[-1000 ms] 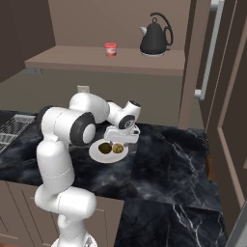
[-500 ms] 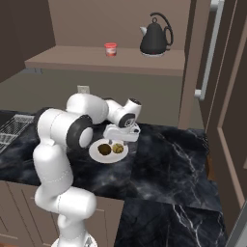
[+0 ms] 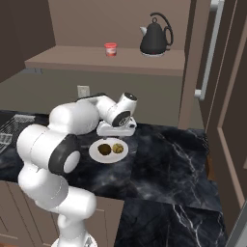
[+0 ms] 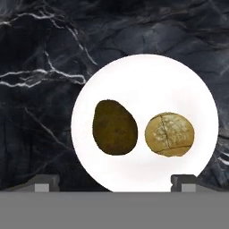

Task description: Pick the avocado and bread from the counter and place them on the plate. Then pick the jam from the cabinet and place it next to the plate. Lastly close the cabinet door.

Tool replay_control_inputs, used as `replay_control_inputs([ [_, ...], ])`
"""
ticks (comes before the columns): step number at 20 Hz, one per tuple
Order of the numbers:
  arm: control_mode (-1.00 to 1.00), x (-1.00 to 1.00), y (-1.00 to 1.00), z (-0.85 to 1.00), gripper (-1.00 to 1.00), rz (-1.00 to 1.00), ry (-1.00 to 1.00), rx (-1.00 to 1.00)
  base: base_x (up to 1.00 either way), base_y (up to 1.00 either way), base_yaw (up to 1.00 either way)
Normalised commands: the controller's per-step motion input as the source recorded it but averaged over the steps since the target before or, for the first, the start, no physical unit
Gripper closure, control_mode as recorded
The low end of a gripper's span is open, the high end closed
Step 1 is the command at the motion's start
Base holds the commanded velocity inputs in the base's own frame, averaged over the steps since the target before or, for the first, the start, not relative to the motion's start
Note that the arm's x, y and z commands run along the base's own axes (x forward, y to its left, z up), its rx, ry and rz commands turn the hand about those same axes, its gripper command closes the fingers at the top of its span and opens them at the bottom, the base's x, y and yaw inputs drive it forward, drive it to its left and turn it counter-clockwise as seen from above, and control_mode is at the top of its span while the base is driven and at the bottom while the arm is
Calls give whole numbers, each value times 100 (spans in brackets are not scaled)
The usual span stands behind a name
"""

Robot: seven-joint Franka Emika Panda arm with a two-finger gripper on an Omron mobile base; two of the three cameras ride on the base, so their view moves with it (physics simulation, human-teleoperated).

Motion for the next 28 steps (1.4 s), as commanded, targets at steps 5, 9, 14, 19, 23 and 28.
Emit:
replay_control_inputs([
  [5,-100,-57,25,50,-100,0,-19,0,0,0,0],
  [9,-100,-42,23,52,-100,0,-18,0,0,0,0],
  [14,-100,-33,32,51,-100,0,-12,0,0,0,0],
  [19,-100,-26,29,59,-100,-2,-7,0,0,0,0],
  [23,-100,-13,25,49,-100,-12,0,0,0,0,0],
  [28,-100,-20,5,40,-100,-24,0,0,0,0,0],
])
